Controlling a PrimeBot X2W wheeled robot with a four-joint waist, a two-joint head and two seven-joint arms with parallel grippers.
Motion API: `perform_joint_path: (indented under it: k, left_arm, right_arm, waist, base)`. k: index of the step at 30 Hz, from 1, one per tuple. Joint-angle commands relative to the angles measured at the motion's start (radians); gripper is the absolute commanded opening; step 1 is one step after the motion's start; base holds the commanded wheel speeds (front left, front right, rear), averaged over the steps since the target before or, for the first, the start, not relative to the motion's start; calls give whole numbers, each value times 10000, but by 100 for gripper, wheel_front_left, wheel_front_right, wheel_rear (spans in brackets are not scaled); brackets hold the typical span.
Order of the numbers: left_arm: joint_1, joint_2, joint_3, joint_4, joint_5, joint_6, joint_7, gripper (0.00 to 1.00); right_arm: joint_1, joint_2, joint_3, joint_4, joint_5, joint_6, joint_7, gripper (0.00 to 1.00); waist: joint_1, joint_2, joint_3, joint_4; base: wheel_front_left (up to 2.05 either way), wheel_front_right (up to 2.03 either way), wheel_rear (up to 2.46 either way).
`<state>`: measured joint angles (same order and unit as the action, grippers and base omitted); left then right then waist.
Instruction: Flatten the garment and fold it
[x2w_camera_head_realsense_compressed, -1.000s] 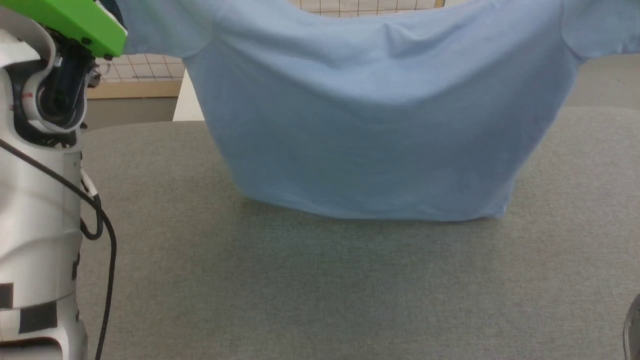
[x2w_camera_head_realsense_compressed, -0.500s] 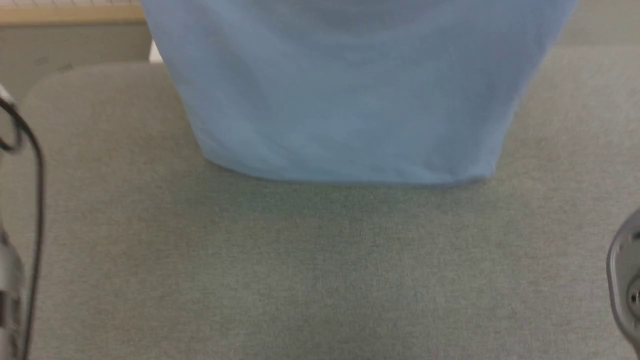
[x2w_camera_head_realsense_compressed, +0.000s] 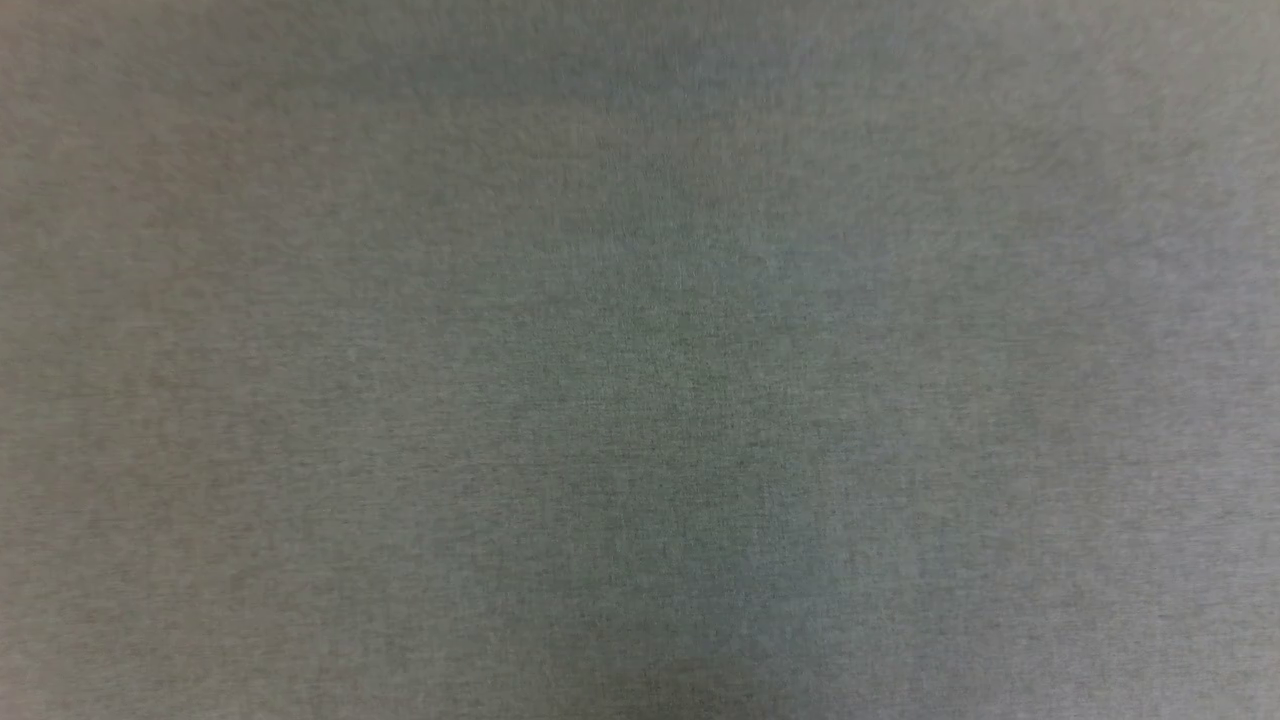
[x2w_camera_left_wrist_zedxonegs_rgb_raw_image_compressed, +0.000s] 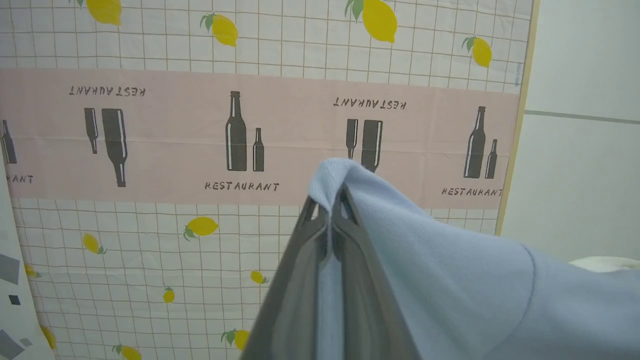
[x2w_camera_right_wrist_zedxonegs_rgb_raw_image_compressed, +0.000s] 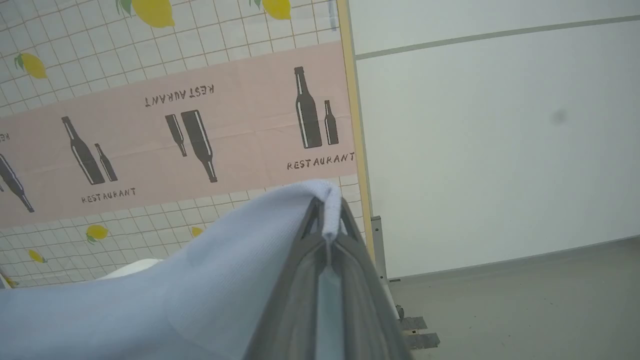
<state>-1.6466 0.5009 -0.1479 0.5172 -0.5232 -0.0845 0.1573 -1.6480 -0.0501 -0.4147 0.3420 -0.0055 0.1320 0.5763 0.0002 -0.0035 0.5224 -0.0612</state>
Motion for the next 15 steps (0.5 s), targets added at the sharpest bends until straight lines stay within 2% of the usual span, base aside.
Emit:
perform_joint_path:
  k: [1,7,11,15]
  left_arm:
    - [-200,111,-21,150,62,-88,-234,0]
    - [-87,141,-97,915,-140,-301,-1040,0]
    - [574,29,-268,1327,-421,-398,-1557,0]
    - [2664,-254,-729,1497,-1059,-454,-2393,0]
  right_arm:
    - [-189,-4,27,177,139,-13,-253,0]
    - [-51,-3,88,746,442,-13,-947,0]
    - [666,-2,389,836,856,-13,-1242,0]
    - [3057,-2,802,506,1765,-13,-1652,0]
  waist:
    - [-2,35,866,-109]
    - [-2,35,972,65]
    - [-2,35,656,279]
    - [-2,35,-530,580]
  base:
    - [0,0,0]
    - [0,0,0]
    - [0,0,0]
    - [0,0,0]
